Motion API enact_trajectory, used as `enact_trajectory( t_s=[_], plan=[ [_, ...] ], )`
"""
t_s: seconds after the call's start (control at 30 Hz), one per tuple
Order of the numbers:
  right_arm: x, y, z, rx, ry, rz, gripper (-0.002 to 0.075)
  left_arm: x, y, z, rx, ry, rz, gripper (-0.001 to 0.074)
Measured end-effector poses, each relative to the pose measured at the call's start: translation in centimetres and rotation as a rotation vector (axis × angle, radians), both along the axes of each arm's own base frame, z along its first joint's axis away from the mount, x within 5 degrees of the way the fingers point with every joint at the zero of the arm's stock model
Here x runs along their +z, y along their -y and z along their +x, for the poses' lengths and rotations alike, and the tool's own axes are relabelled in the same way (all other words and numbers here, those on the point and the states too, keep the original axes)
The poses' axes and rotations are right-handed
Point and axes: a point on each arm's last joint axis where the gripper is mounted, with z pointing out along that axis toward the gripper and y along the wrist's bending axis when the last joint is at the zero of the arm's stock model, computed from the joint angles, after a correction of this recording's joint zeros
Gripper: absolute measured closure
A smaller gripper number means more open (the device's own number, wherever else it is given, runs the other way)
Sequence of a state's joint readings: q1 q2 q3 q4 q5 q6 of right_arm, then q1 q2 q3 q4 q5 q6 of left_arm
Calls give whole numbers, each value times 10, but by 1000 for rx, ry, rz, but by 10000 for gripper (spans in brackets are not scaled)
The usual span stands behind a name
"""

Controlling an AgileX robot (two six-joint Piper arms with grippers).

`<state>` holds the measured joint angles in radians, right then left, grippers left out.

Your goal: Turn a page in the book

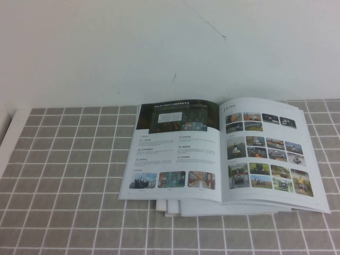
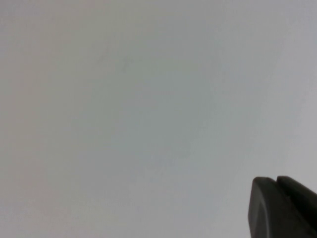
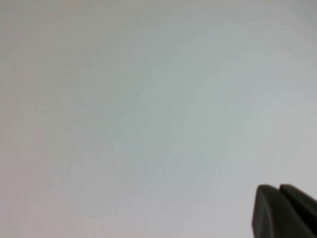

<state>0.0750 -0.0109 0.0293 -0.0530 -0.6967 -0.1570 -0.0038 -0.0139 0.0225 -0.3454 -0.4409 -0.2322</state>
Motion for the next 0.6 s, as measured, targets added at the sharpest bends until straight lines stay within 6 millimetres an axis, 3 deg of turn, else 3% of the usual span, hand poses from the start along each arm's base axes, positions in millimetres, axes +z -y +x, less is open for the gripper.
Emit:
enact_trajectory(
  t_s=[0.2,0.27,0.47,0.6],
  plan=[
    [8,1,-6,23,82,35,729,11,6,-5,-23,102,86,738],
    [20,1,-10,24,116,37,729,24,7,-8,-30,126,109,738],
    [79,3,-35,22,233,45,729,89,13,-37,0,316,251,738],
    [130,5,-60,42,267,71,729,131,20,-53,51,415,415,738]
  ],
)
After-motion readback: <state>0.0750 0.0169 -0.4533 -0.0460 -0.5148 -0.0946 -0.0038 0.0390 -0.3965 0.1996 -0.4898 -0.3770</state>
